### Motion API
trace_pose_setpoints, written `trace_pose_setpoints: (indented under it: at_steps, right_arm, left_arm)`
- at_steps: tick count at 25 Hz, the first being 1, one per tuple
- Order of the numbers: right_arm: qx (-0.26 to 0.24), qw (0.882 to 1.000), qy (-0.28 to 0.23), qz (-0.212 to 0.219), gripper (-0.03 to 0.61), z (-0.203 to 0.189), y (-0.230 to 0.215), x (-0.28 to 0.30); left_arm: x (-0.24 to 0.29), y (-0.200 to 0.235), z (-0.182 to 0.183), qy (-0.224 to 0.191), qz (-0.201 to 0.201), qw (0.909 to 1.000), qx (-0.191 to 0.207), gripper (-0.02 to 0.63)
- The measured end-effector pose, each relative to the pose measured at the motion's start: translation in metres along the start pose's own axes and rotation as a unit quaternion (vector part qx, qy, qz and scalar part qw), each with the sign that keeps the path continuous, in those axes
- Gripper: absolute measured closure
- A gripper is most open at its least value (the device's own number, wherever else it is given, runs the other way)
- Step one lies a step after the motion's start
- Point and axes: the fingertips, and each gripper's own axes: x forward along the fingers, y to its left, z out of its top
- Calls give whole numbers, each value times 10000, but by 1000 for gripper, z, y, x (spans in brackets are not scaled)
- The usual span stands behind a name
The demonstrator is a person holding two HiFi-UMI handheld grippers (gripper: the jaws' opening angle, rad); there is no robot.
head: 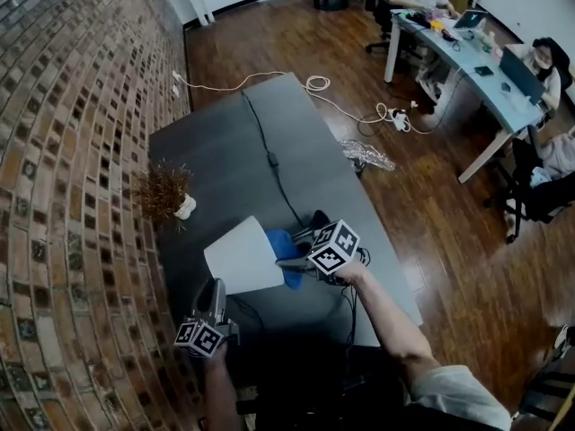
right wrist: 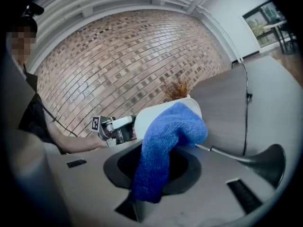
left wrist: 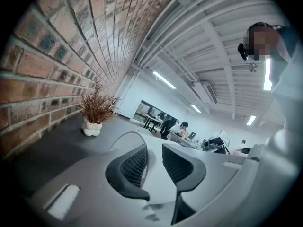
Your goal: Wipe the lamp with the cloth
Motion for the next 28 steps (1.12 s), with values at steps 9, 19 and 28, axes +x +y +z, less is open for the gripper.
trace_pose_setpoints:
  at_steps: [9,19,28]
  right_arm:
    - [510,9862,-1486,-518,491,46,-28,-1]
    - [962,9431,-3043,-931,491,51,-55,-41]
    - [881,9497,-2871,-891,491,55,-55,-40]
  left_arm:
    - [33,13,29,-467,-413,9974,-367,425]
    - [65,-11,25,196,-1212,9924,-125,411]
    - [54,-11,-18,1223,-1635,9789,1,297]
